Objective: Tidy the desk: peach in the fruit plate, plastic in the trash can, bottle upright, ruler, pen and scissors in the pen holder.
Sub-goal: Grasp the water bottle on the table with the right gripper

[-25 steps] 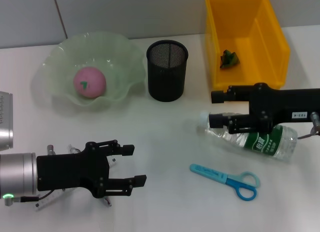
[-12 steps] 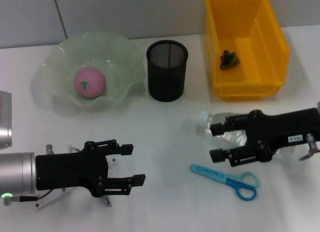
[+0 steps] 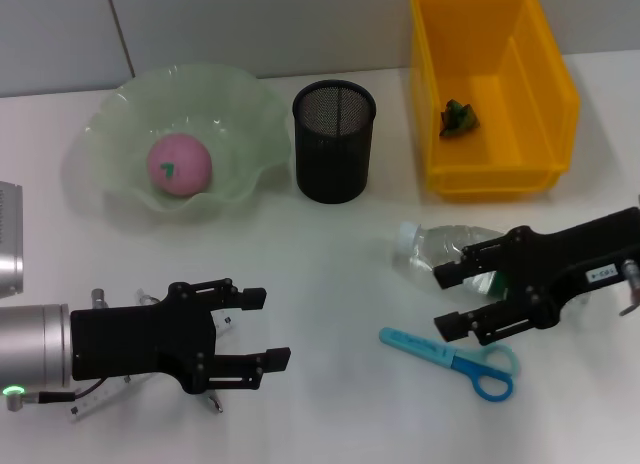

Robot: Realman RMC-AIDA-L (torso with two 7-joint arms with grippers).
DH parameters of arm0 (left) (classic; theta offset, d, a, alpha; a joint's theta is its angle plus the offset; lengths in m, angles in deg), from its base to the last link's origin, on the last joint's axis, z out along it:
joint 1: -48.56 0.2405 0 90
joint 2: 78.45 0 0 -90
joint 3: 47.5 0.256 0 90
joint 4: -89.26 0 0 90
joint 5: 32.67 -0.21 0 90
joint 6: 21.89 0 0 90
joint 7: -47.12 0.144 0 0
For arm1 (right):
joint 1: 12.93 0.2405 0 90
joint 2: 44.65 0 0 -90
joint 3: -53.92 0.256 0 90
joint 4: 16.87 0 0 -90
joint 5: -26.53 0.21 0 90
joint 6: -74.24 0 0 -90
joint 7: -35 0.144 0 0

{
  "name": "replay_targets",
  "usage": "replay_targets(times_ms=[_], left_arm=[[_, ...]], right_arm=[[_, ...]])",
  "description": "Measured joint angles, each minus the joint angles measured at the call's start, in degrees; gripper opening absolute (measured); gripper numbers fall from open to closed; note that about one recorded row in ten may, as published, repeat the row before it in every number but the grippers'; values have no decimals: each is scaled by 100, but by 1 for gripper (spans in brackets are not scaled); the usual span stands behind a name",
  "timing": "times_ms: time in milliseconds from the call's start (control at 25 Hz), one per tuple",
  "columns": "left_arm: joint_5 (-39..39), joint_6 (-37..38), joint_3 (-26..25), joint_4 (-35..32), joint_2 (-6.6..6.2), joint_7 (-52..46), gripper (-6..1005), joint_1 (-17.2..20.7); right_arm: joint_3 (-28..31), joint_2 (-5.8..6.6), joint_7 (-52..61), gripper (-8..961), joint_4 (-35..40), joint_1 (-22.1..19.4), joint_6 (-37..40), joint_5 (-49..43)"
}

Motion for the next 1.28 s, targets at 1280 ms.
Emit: replay_targets(times_ms=[1280], left_arm=[[0, -63, -208, -53, -1, -132, 809, -26]], right_arm=[[-698, 33, 1964, 740, 1305, 1659, -354, -3853]])
